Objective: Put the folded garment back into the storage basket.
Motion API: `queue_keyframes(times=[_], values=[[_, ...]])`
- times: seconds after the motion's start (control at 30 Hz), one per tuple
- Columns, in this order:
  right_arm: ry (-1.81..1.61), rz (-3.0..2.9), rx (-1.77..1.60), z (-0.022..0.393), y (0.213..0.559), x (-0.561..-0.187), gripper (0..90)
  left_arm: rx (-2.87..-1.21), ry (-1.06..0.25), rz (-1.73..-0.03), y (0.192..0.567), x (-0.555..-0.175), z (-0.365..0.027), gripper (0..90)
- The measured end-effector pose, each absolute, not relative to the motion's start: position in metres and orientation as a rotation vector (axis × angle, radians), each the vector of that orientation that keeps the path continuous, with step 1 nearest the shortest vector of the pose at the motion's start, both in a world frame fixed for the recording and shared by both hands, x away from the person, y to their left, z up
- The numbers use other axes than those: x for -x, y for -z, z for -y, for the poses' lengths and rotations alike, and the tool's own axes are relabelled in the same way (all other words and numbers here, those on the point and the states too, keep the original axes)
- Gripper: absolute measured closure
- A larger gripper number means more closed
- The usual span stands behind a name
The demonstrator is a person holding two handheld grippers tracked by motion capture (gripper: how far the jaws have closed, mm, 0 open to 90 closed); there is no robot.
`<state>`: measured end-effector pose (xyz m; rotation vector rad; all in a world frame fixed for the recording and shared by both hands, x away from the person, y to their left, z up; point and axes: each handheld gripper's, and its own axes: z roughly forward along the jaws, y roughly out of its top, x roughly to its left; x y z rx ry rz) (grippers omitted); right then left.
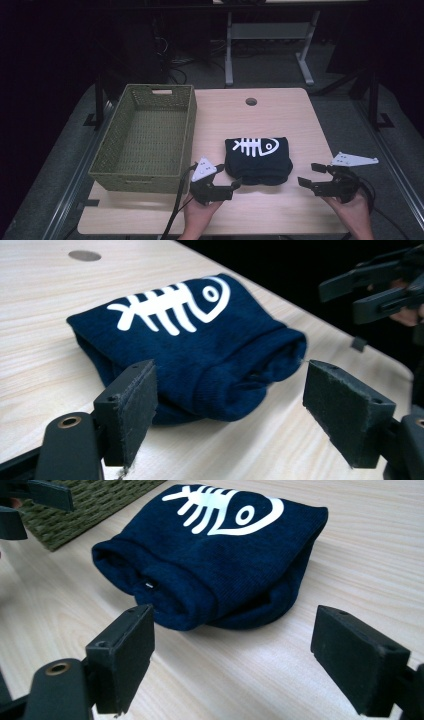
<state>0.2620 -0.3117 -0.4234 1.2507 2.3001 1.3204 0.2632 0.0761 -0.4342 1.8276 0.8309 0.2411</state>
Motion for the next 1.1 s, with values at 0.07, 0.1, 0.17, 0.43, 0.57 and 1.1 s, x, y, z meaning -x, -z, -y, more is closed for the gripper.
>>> queue_keyframes(times=[0.07, 0.1, 0.17, 0.43, 0.57, 1.1], values=[[-1.314, -2.312, -1.259, 0.31, 0.425, -0.267, 17.4, -1.829, -0.245, -0.853, 0.437, -0.27, -0.073, 21.2], [-1.313, -2.316, -1.266, 0.309, 0.425, -0.268, 17.4, -1.829, -0.245, -0.853, 0.437, -0.27, -0.073, 21.2], [-1.312, -2.319, -1.265, 0.309, 0.425, -0.27, 17.4, -1.83, -0.24, -0.87, 0.439, -0.275, -0.071, 21.2], [-1.28, -2.335, -1.281, 0.307, 0.427, -0.289, 17.4, -1.843, -0.269, -0.938, 0.442, -0.29, -0.063, 21.2], [-1.269, -2.343, -1.282, 0.304, 0.424, -0.299, 17.5, -1.853, -0.295, -0.961, 0.442, -0.295, -0.058, 21.2], [-1.226, -2.368, -1.341, 0.291, 0.428, -0.334, 19.2, -1.854, -0.278, -1.103, 0.452, -0.326, -0.056, 22.4]])
